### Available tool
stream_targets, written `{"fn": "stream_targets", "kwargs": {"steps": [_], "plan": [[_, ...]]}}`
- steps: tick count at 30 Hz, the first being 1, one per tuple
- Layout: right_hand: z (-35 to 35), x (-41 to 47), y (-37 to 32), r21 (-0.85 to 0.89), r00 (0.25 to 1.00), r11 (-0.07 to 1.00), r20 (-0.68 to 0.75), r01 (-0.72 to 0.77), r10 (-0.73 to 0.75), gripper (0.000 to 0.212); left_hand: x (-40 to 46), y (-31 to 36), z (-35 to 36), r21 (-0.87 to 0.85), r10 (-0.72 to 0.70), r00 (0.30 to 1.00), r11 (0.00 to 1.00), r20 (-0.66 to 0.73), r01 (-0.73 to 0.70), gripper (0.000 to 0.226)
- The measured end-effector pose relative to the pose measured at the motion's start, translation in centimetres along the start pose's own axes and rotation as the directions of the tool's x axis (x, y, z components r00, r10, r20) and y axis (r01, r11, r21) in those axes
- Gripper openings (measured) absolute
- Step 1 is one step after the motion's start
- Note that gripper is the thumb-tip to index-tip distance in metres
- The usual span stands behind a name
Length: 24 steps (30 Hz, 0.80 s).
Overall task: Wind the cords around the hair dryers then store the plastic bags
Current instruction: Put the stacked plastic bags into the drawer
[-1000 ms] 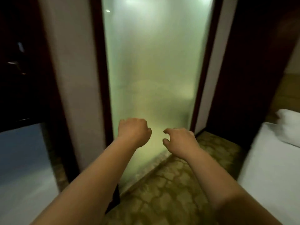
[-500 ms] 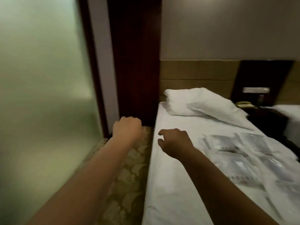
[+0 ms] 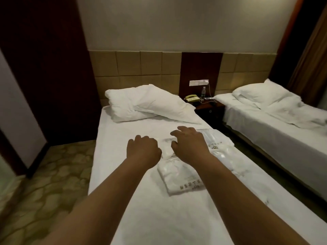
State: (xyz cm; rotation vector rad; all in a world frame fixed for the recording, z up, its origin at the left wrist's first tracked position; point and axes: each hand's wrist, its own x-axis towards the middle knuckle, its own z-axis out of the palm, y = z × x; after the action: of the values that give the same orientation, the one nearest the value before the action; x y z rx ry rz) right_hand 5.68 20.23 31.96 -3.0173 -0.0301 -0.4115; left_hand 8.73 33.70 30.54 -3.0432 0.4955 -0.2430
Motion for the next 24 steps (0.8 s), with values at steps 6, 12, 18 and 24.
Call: {"fn": "stream_targets", "kwargs": {"steps": [6,12,18,24], "plan": [[4.6,4.1,11.3,0.034,0.985,0.999,0.165,0.039,-0.044,0.048,8.6,8.2,2.5,-0.070,-0.097,0.995,0.993,0.031,0.099,0.031],[10.1,7.5,22.3,0.030,0.970,0.999,0.243,0.018,-0.025,0.034,15.7,14.9,6.2,-0.110,-0.183,0.977,0.975,0.107,0.195,0.024],[17.6,10.0,26.7,0.090,0.975,0.995,0.214,0.032,-0.050,0.044,19.7,18.9,13.8,-0.052,-0.139,0.981,0.988,0.131,0.147,0.030],[25.8,8.2,33.2,0.101,0.956,0.991,0.290,-0.084,0.051,0.045,21.5,27.2,23.7,-0.159,-0.074,0.964,0.980,0.255,0.118,0.037]]}}
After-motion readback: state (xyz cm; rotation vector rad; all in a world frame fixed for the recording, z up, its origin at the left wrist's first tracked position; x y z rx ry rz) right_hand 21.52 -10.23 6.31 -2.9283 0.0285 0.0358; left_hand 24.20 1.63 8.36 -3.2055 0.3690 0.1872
